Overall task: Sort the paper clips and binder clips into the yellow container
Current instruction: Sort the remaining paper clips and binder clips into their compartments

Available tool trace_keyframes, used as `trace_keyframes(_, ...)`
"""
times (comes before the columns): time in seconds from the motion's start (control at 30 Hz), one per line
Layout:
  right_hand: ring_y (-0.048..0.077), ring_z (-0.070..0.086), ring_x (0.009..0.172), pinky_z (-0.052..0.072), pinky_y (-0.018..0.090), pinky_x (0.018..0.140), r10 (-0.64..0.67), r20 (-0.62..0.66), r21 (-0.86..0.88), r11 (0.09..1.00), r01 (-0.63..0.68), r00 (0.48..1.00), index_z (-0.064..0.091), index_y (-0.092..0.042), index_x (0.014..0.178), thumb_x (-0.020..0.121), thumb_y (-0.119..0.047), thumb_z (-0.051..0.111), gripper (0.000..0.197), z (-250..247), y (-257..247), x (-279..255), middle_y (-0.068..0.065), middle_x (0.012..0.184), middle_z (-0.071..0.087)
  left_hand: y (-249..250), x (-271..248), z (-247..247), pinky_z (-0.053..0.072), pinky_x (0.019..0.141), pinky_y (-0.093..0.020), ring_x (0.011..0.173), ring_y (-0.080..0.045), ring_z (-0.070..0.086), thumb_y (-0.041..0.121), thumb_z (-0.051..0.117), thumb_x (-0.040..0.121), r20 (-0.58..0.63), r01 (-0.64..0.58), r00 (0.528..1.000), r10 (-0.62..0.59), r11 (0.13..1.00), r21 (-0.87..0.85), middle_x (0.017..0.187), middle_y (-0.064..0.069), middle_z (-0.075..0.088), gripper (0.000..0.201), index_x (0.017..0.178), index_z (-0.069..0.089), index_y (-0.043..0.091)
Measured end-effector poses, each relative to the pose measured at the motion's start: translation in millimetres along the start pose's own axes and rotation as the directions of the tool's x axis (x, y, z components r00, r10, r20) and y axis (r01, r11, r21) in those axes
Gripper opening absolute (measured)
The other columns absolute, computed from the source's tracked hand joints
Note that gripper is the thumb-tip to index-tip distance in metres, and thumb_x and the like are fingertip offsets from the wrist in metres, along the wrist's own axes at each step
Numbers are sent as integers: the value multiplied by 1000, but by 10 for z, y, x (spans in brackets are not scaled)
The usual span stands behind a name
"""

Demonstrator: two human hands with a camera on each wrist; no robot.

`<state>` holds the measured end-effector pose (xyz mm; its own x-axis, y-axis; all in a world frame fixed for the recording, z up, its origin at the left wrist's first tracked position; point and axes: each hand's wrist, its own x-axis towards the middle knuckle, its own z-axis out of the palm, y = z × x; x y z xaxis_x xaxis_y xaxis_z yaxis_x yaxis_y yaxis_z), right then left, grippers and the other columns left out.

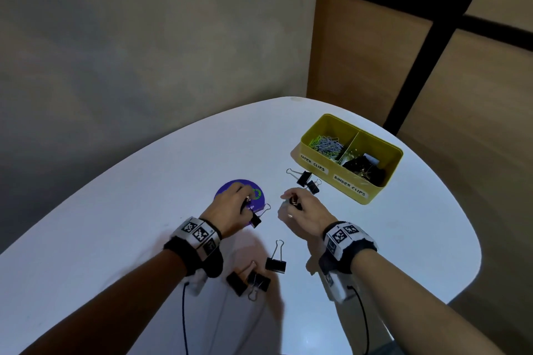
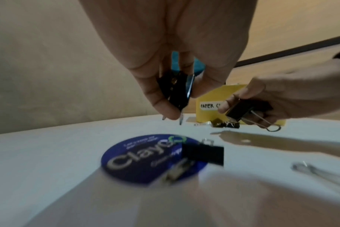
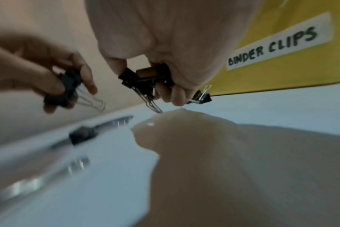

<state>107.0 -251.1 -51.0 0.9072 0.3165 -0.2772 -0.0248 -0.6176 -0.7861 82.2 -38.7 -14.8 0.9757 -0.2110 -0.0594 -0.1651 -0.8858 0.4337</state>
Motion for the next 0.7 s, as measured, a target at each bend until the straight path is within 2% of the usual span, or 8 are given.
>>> trace_keyframes(0.07, 4, 58, 96, 46, 24, 90, -7, -79, 250, 968, 27, 997, 54, -13, 115, 99, -16, 43, 20, -117, -91, -64, 4, 101, 59, 96, 131, -92, 37, 82, -24, 96, -23, 54, 7, 52, 80, -34, -7, 999, 5, 999, -48, 108, -1, 54, 28, 106, 57, 15)
trace_keyframes(0.1, 2, 58, 96, 45, 21, 91, -5, -120, 338, 940, 46, 993, 57, -14, 112, 100, -15, 40, 21, -199, -126, -87, 4, 101, 60, 171, 201, -134, 39, 84, -26, 95, -21, 54, 6, 53, 80, -47, -12, 999, 7, 996, -91, 106, 1, 54, 28, 106, 57, 15)
trace_keyframes(0.2, 17, 55, 110, 42, 32, 99, -33, -231, 427, 895, 132, 972, 62, -28, 98, 101, -24, 32, 31, -473, -166, -122, 4, 117, 59, 516, 430, -219, 44, 88, -27, 91, -16, 54, 3, 59, 79, -88, -73, 995, 54, 970, -233, 104, 0, 58, 23, 100, 61, 12)
trace_keyframes(0.33, 18, 58, 94, 49, 25, 75, 99, -409, 590, 787, 180, 907, 65, -24, 95, 104, -30, 25, 41, -920, -168, -100, 7, 108, 62, 1090, 766, -233, 36, 86, -16, 99, -16, 55, 3, 63, 73, -169, -256, 962, 216, 927, -275, 111, -5, 61, 26, 97, 66, 12)
trace_keyframes(0.4, 20, 57, 84, 46, 26, 68, 154, -483, 609, 767, 204, 862, 65, -24, 93, 104, -31, 24, 43, -1158, -129, -101, 8, 99, 63, 1355, 954, -202, 38, 86, -20, 98, -15, 53, 9, 62, 74, -166, -297, 951, 260, 917, -268, 108, -5, 60, 28, 101, 65, 16)
trace_keyframes(0.5, 25, 59, 76, 49, 27, 69, 289, -519, 621, 774, 123, 804, 65, -21, 90, 100, -30, 28, 40, -1454, 25, -57, 12, 88, 64, 1702, 1181, -126, 49, 81, -29, 92, -19, 58, 16, 59, 76, -144, -321, 946, 292, 907, -271, 105, -5, 64, 37, 113, 57, 23)
trace_keyframes(0.6, 32, 60, 102, 48, 45, 92, 278, -516, 437, 899, -31, 810, 63, -10, 98, 96, -29, 27, 41, -1676, 129, -32, 18, 108, 65, 1950, 1350, 12, 48, 80, -29, 94, -22, 58, 10, 60, 79, -85, -341, 940, 330, 911, -231, 107, -9, 64, 46, 123, 49, 20)
trace_keyframes(0.7, 35, 54, 115, 42, 43, 99, 261, -451, 280, 949, -142, 854, 60, -3, 114, 101, -19, 28, 38, -1744, 184, -33, 22, 123, 59, 2066, 1472, 148, 50, 86, -34, 105, -28, 58, 9, 63, 79, 50, -358, 928, 370, 920, -159, 117, -11, 63, 52, 127, 46, 19)
